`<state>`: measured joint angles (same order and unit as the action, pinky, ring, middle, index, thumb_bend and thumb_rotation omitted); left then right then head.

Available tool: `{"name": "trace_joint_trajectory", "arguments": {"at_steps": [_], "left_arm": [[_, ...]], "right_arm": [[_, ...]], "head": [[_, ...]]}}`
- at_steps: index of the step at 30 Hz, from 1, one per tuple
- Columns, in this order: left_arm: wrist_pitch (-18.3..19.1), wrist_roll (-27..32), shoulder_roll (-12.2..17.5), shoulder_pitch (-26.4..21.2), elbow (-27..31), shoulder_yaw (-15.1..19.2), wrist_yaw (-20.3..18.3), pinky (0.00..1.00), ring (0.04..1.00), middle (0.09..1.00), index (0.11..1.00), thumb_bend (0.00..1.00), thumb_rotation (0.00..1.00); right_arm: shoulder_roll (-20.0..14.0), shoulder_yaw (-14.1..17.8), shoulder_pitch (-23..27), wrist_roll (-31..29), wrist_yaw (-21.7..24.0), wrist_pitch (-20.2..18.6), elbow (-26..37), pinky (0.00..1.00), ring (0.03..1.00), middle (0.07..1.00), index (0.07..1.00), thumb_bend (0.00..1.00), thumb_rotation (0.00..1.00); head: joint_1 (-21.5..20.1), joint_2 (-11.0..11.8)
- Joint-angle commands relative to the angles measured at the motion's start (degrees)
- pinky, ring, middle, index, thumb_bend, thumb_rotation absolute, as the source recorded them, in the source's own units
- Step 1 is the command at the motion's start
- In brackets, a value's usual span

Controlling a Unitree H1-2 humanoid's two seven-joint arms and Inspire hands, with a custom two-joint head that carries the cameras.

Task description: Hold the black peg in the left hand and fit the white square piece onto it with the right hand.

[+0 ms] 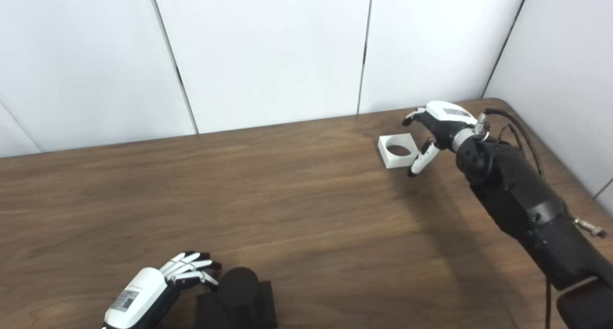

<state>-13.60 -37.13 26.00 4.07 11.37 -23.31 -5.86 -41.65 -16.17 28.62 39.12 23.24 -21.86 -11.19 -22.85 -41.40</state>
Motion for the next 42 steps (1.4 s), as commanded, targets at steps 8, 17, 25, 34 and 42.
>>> {"name": "trace_joint_trajectory", "arguments": {"at_steps": [8,17,25,34,42], "left_arm": [[0.0,-0.9,1.2,2.9,0.5,-0.6,-3.9,0.91,0.889,0.813,0.490,0.51,0.04],[0.2,-1.2,0.8,3.3,1.4,-0.2,-4.3,0.90,0.886,0.811,0.490,0.51,0.04],[0.8,-1.7,0.6,3.6,2.2,-0.1,-4.8,0.91,0.890,0.814,0.490,0.51,0.04],[1.7,-2.2,0.0,3.6,3.1,-0.4,-5.2,0.91,0.885,0.810,0.490,0.51,0.04],[2.7,-2.4,-0.4,3.2,3.5,-0.6,-6.2,0.91,0.890,0.811,0.490,0.51,0.04]], "right_arm": [[-1.6,-2.6,6.6,3.7,-1.0,5.6,-5.1,0.97,1.000,0.963,0.820,0.89,0.17],[-0.3,-3.5,7.7,4.5,-1.6,7.2,-8.6,0.94,1.000,0.952,0.792,0.88,0.19],[0.9,-5.0,9.1,6.3,-1.3,7.6,-10.5,0.94,1.000,0.942,0.772,0.84,0.20],[2.4,-4.1,8.7,6.1,-7.3,10.8,-12.3,0.85,0.920,0.819,0.500,0.55,0.13],[3.1,-3.8,7.9,6.5,-10.3,11.3,-12.9,0.82,0.871,0.774,0.483,0.52,0.12]], "head": [[0.2,-0.4],[0.5,-0.6],[0.6,-0.8],[1.1,-0.9],[1.5,-0.7]]}}
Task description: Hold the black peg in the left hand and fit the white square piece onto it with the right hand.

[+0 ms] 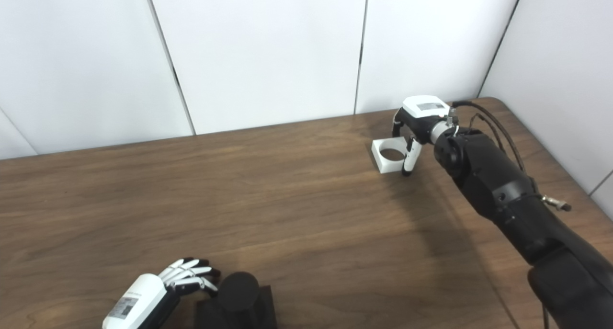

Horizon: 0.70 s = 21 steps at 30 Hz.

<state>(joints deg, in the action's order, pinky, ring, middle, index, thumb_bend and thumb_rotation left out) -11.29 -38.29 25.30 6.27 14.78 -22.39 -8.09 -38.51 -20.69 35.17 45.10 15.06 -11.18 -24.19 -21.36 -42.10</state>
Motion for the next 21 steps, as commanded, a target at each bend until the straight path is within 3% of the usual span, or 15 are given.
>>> {"name": "trace_joint_trajectory", "arguments": {"at_steps": [1,9,17,21], "left_arm": [[0.4,-1.2,0.2,1.0,0.0,-1.6,-3.9,0.91,0.890,0.811,0.490,0.51,0.04],[0.5,-2.1,-1.0,0.4,-0.2,-1.9,-3.7,0.90,0.882,0.806,0.490,0.51,0.04],[2.4,-3.8,-3.4,-0.4,-0.1,-3.0,-4.8,0.90,0.888,0.812,0.490,0.51,0.04],[2.7,-4.6,-4.5,-0.9,-0.6,-3.4,-4.6,0.90,0.891,0.815,0.490,0.51,0.05]], "right_arm": [[0.0,0.7,1.3,0.5,-2.1,0.5,0.2,0.82,0.870,0.773,0.483,0.52,0.12],[-1.3,1.2,0.3,-0.7,-0.2,2.3,6.1,0.83,0.882,0.766,0.484,0.52,0.13],[-3.9,3.3,-3.5,-1.9,10.0,1.1,27.6,0.84,0.897,0.780,0.486,0.52,0.13],[-4.2,3.7,-4.5,-3.1,17.3,0.5,39.9,0.83,0.905,0.783,0.485,0.52,0.13]], "head": [[0.2,0.0],[3.5,-1.0],[8.1,-2.4],[9.5,-3.0]]}}
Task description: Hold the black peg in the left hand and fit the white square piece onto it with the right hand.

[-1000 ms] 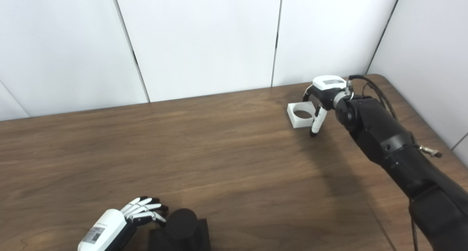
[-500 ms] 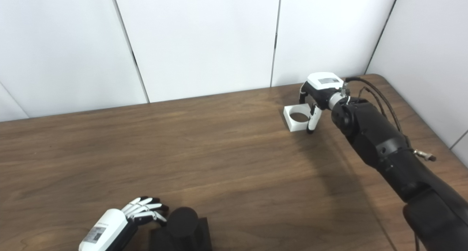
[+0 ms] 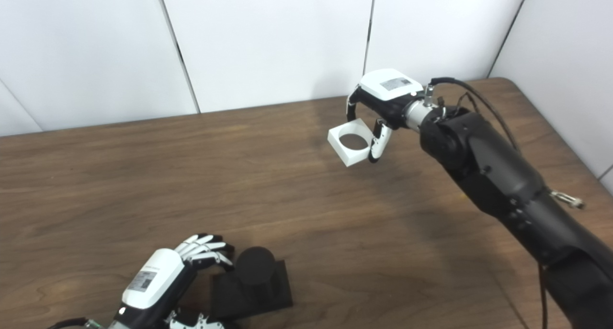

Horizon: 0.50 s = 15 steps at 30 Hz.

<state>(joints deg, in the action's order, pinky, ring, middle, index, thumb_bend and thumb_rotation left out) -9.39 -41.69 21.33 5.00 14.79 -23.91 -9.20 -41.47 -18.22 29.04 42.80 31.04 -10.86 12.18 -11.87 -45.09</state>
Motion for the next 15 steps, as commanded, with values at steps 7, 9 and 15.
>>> {"name": "trace_joint_trajectory", "arguments": {"at_steps": [7,9,15], "left_arm": [[2.0,-2.4,-1.9,-0.6,-0.9,-2.6,-3.9,0.91,0.898,0.820,0.490,0.51,0.05],[2.3,-2.7,-2.2,-0.8,-0.8,-2.8,-3.9,0.92,0.899,0.820,0.490,0.51,0.05],[3.0,-3.1,-2.6,-1.2,-0.7,-3.1,-4.6,0.92,0.904,0.821,0.490,0.51,0.05]], "right_arm": [[1.6,0.9,2.1,-2.6,11.0,-2.2,18.6,0.79,0.890,0.758,0.484,0.52,0.13],[3.1,0.4,2.3,-2.0,13.8,-3.2,22.2,0.80,0.885,0.750,0.483,0.52,0.13],[6.8,-0.1,2.1,-3.0,20.2,-3.7,28.8,0.83,0.893,0.758,0.483,0.52,0.13]], "head": [[2.6,-1.2],[3.2,-1.5],[4.2,-2.2]]}}
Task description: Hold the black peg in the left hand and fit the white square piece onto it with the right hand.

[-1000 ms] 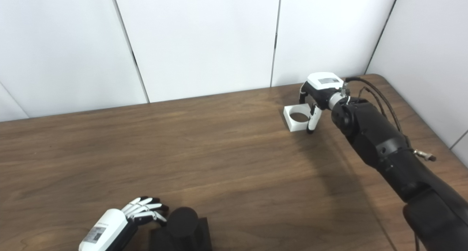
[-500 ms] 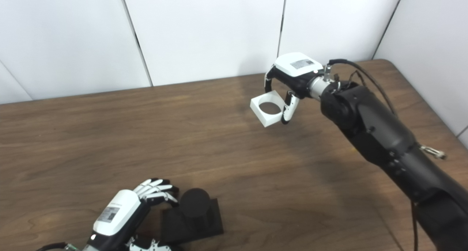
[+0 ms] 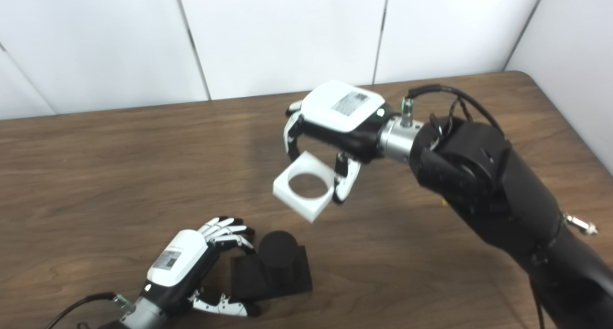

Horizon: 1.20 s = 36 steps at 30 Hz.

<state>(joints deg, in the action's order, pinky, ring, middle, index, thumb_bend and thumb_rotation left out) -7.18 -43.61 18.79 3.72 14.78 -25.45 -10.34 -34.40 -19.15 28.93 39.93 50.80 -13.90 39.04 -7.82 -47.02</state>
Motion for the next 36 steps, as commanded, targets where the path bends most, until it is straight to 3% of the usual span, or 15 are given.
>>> {"name": "trace_joint_trajectory", "arguments": {"at_steps": [1,13,36], "left_arm": [[0.9,-1.2,-0.1,0.0,-0.6,-1.5,-3.5,0.92,0.905,0.821,0.490,0.51,0.05],[0.9,-1.5,-0.6,-0.3,-0.6,-1.5,-3.7,0.91,0.898,0.816,0.489,0.51,0.05],[2.3,-1.5,-1.0,-0.3,0.8,-2.0,-4.8,0.92,0.904,0.823,0.490,0.50,0.05]], "right_arm": [[0.2,0.9,2.2,-0.5,1.0,-0.6,2.4,0.83,0.891,0.757,0.483,0.52,0.13],[5.6,-0.9,0.0,0.4,4.8,0.5,5.2,0.84,0.873,0.753,0.482,0.52,0.13],[7.9,-3.3,-3.5,2.6,5.1,4.9,1.6,0.87,0.908,0.775,0.483,0.52,0.13]], "head": [[0.2,-0.2],[0.9,-0.7],[1.5,-1.3]]}}
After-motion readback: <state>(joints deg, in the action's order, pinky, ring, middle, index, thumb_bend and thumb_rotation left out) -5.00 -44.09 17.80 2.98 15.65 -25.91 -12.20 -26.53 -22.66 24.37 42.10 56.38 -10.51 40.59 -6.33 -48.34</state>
